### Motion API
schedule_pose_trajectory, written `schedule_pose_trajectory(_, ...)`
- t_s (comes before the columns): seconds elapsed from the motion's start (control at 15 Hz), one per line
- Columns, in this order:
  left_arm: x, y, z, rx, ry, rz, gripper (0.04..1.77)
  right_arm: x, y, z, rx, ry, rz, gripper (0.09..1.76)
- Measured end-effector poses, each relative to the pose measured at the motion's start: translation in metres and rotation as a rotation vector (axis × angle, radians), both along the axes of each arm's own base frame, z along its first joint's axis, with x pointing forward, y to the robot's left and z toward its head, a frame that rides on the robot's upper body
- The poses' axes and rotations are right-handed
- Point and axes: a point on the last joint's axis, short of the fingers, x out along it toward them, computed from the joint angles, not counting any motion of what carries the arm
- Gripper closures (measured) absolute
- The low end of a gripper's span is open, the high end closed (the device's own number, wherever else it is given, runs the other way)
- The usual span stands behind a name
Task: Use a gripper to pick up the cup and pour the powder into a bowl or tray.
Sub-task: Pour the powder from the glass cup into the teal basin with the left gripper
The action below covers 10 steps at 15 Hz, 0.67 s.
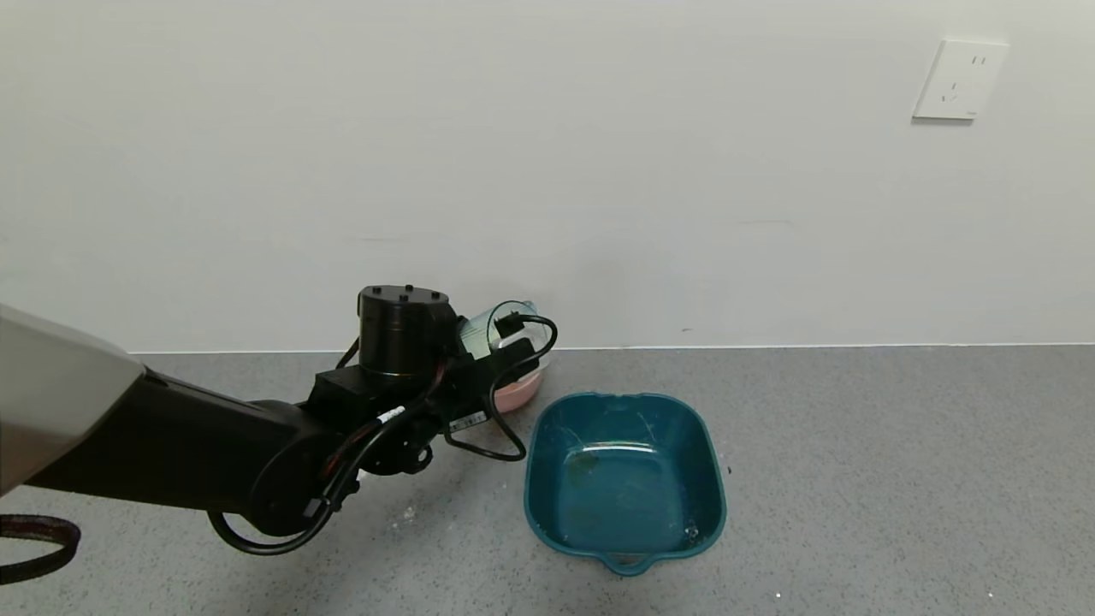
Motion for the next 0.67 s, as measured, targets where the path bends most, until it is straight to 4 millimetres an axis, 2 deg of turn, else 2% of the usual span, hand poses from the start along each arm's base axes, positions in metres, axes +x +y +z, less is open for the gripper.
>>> schedule_pose_trajectory(0.33,-0.007,-0.013,0.004,0.327,-0.047,0.000,0.57,0.000,0.000,0.000,0.000,0.000,0.000,0.14)
schedule_pose_trajectory(0.67,-0.014,-0.028,0.008,0.479,-0.071,-0.057,0.57,0.000,0.000,0.000,0.000,0.000,0.000,0.14)
